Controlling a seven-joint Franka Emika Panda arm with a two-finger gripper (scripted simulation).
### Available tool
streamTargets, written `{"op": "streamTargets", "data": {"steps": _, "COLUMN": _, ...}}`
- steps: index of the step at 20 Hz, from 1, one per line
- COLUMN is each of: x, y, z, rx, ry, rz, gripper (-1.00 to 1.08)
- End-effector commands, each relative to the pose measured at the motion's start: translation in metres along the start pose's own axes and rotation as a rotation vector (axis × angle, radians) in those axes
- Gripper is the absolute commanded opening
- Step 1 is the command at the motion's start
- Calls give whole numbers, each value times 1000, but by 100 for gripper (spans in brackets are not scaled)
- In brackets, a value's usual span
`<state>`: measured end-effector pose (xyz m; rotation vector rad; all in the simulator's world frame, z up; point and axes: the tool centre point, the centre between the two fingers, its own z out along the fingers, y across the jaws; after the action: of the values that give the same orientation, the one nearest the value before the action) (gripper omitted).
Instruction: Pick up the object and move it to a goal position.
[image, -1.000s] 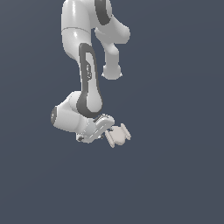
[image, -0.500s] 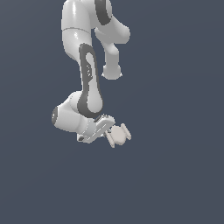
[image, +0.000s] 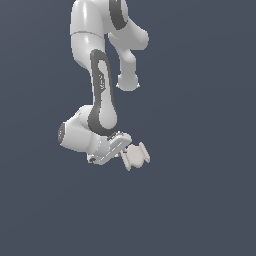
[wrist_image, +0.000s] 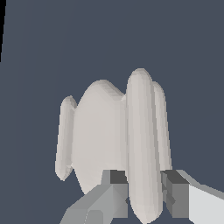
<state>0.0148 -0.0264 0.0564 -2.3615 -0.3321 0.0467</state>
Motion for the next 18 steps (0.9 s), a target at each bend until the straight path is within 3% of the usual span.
{"op": "streamTargets", "data": {"steps": 1, "x": 6, "y": -2, "z": -4, "rx": 0, "ry": 0, "rz": -1, "gripper": -100}}
{"op": "streamTargets", "data": {"steps": 18, "x": 72, "y": -20, "z": -39, "rx": -1, "ry": 0, "rz": -1, "gripper": -100}}
